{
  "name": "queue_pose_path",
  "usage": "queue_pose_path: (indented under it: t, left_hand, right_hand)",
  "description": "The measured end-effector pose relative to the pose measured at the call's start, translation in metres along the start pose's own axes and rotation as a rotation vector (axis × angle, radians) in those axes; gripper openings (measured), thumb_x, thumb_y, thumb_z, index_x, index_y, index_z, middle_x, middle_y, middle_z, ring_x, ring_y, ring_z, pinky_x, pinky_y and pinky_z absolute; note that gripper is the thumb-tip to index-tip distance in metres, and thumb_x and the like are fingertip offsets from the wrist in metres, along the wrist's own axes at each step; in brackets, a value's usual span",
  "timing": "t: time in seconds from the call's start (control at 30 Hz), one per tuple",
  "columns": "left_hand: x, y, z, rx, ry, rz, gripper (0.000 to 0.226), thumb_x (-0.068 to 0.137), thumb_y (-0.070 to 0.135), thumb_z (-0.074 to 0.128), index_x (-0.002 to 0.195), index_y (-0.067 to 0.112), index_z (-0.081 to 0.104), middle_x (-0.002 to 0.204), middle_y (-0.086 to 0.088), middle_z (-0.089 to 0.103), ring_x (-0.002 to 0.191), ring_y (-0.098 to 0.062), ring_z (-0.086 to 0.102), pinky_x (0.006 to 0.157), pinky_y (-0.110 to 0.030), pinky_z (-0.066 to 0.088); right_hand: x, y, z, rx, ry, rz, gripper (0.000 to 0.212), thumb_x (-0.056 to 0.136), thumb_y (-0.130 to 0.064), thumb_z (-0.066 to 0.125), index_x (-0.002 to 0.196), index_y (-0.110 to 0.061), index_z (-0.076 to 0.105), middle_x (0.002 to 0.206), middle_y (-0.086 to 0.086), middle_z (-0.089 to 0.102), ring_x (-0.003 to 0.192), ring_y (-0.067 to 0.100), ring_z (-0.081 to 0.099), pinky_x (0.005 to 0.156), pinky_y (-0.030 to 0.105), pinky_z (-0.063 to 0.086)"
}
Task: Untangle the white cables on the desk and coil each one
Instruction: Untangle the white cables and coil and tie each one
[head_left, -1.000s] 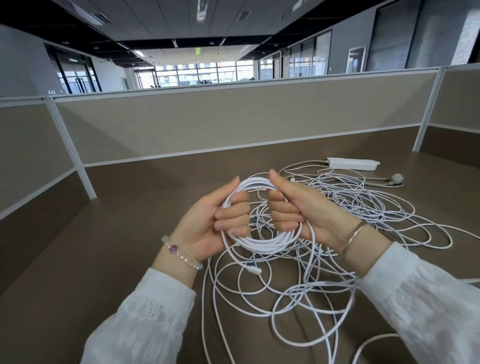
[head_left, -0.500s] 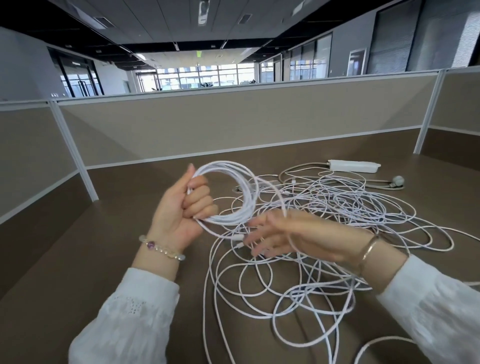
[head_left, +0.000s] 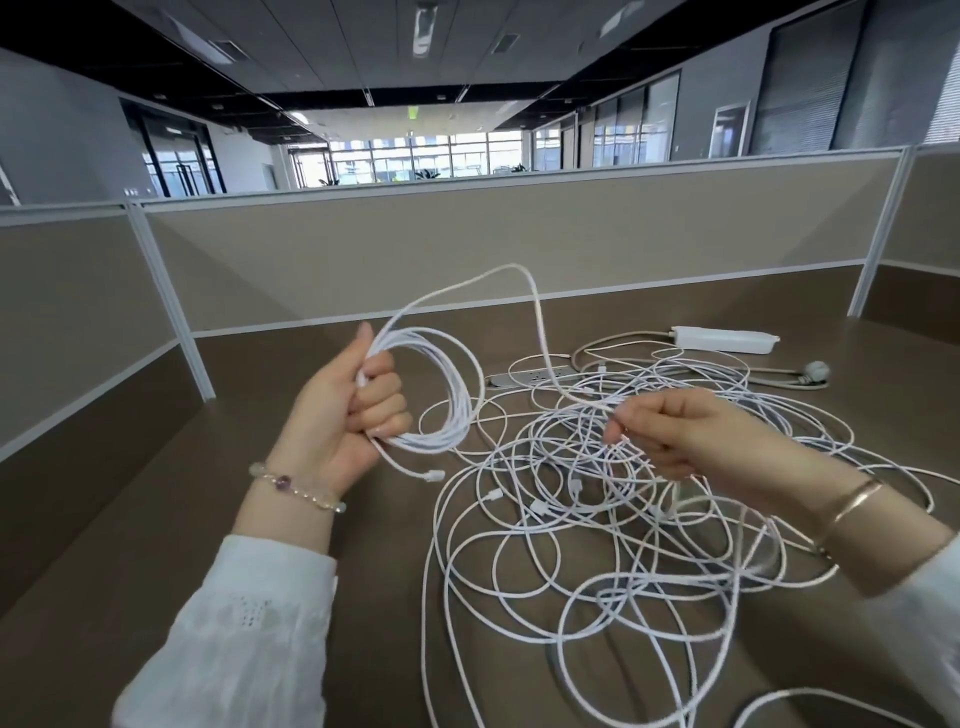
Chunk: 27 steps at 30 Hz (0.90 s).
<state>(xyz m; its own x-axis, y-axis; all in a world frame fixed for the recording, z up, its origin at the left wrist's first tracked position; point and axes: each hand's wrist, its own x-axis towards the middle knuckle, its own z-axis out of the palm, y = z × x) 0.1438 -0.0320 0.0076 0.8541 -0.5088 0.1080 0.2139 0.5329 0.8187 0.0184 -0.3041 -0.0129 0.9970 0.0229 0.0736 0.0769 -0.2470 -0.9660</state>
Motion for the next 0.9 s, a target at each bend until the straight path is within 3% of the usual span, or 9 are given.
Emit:
queue_pose_path:
  t: [0.13,0.23,0.3,0.37,0.53,0.63,0.7,0.8,0.9]
  left_hand:
    - [0.0,-0.021,0.02,0.201,-0.071,-0.124,0.05,0.093,0.049,0.042,0.051,0.022,0.039,0.036,0.01,0.019,0.027,-0.002,0.015,0.037,-0.019,0.009]
    - [-0.005,-0.035,0.036,0.315,-0.151,-0.185,0.047,0.087,0.049,0.046,0.05,0.02,0.041,0.037,0.008,0.018,0.028,-0.004,0.014,0.038,-0.016,0.01]
    - [-0.008,-0.042,0.047,0.371,-0.181,-0.207,0.044,0.085,0.049,0.049,0.055,0.019,0.04,0.038,0.007,0.018,0.028,-0.005,0.013,0.037,-0.013,0.013]
    - [-0.011,-0.045,0.053,0.399,-0.208,-0.217,0.044,0.084,0.05,0.049,0.056,0.017,0.041,0.038,0.007,0.018,0.029,-0.005,0.013,0.038,-0.015,0.012]
    - [-0.01,-0.041,0.057,0.193,-0.275,-0.342,0.047,0.086,0.049,0.046,0.054,0.016,0.047,0.034,0.01,0.021,0.029,-0.003,0.01,0.035,-0.017,0.013]
    - [-0.009,-0.037,0.05,0.069,-0.379,-0.439,0.05,0.089,0.051,0.046,0.057,0.014,0.052,0.035,0.011,0.027,0.033,-0.004,0.008,0.036,-0.016,0.015]
    - [-0.01,-0.036,0.048,0.065,-0.463,-0.469,0.044,0.087,0.047,0.058,0.059,0.013,0.054,0.036,0.011,0.03,0.03,-0.003,0.016,0.037,-0.017,0.015]
    - [-0.013,-0.038,0.051,0.171,-0.412,-0.391,0.037,0.086,0.032,0.062,0.056,0.015,0.049,0.037,0.009,0.027,0.029,-0.003,0.018,0.033,-0.016,0.017]
    - [-0.015,-0.04,0.053,0.419,-0.254,-0.163,0.035,0.087,0.026,0.06,0.059,0.015,0.042,0.041,0.005,0.025,0.032,-0.006,0.019,0.034,-0.015,0.021]
  right_hand:
    - [-0.003,-0.031,0.02,-0.445,0.211,-0.313,0.024,0.094,-0.032,0.054,0.085,-0.02,0.072,0.052,-0.006,0.049,0.048,0.004,0.036,0.047,0.021,0.03]
    - [-0.001,-0.04,0.03,-0.66,0.326,-0.482,0.019,0.093,-0.033,0.055,0.086,-0.026,0.071,0.07,-0.012,0.064,0.063,0.002,0.055,0.06,0.021,0.041]
    - [0.003,-0.041,0.035,-0.701,0.379,-0.563,0.017,0.093,-0.03,0.057,0.09,-0.024,0.071,0.078,-0.017,0.064,0.074,0.002,0.058,0.067,0.016,0.042]
    - [0.007,-0.04,0.039,-0.767,0.39,-0.625,0.019,0.093,-0.033,0.056,0.091,-0.023,0.071,0.075,-0.02,0.058,0.07,-0.001,0.054,0.065,0.013,0.038]
    - [0.007,-0.032,0.035,-0.98,0.421,-0.775,0.026,0.094,-0.037,0.049,0.096,-0.021,0.069,0.076,-0.007,0.057,0.067,0.018,0.058,0.056,0.036,0.048]
    - [0.005,-0.031,0.03,-1.124,0.476,-0.881,0.029,0.096,-0.037,0.047,0.102,-0.02,0.07,0.077,0.001,0.059,0.063,0.025,0.059,0.047,0.035,0.046]
    - [0.006,-0.032,0.03,-1.23,0.502,-0.946,0.027,0.094,-0.034,0.048,0.103,-0.02,0.071,0.075,0.002,0.058,0.06,0.024,0.056,0.042,0.031,0.042]
    - [0.008,-0.032,0.031,-1.256,0.448,-0.893,0.024,0.093,-0.035,0.05,0.101,-0.023,0.069,0.075,-0.001,0.057,0.057,0.023,0.054,0.044,0.032,0.042]
    - [0.007,-0.037,0.031,-0.852,0.328,-0.572,0.024,0.094,-0.042,0.049,0.102,-0.03,0.067,0.081,-0.014,0.064,0.066,0.009,0.061,0.06,0.032,0.048]
